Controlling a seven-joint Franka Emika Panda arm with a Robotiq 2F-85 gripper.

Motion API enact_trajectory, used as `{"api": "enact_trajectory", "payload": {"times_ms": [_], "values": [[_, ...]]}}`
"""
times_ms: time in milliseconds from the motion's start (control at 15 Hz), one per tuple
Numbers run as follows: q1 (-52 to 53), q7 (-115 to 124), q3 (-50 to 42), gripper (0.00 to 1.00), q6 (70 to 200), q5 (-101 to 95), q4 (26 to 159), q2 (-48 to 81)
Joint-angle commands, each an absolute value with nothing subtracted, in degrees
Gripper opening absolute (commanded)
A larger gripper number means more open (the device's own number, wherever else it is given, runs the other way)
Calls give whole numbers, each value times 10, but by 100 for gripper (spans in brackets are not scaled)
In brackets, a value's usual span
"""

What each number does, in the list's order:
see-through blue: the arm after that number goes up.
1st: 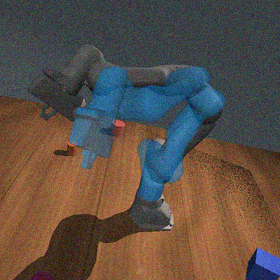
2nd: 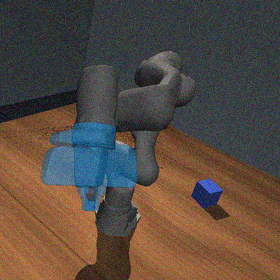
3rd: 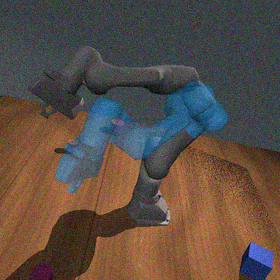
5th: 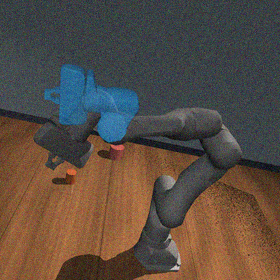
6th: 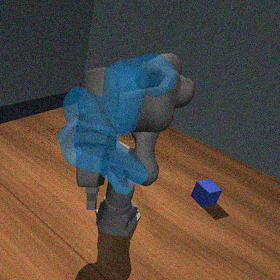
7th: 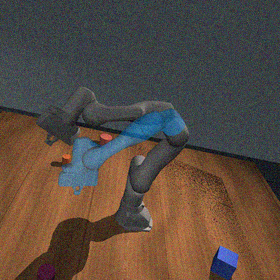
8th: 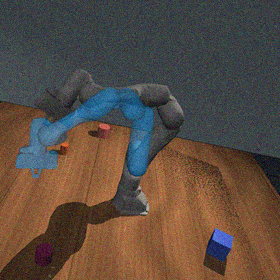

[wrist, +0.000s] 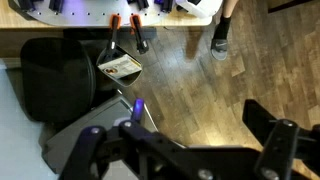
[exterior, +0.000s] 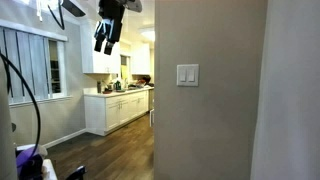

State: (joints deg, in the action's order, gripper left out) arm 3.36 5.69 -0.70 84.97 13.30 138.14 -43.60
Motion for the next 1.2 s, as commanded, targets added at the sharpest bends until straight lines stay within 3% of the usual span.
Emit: {"api": "enact_trajectory", "payload": {"times_ms": [0,333,400,533,1133], "values": [[19,49,3,100,846,139,1380,-435],[19,49,3,100,846,139,1380,-435],[18,52,1,75,852,146,1381,-436],[16,53,-4,68,863,163,1383,-437],[-37,166,3,9,1103,271,1371,-358]]}}
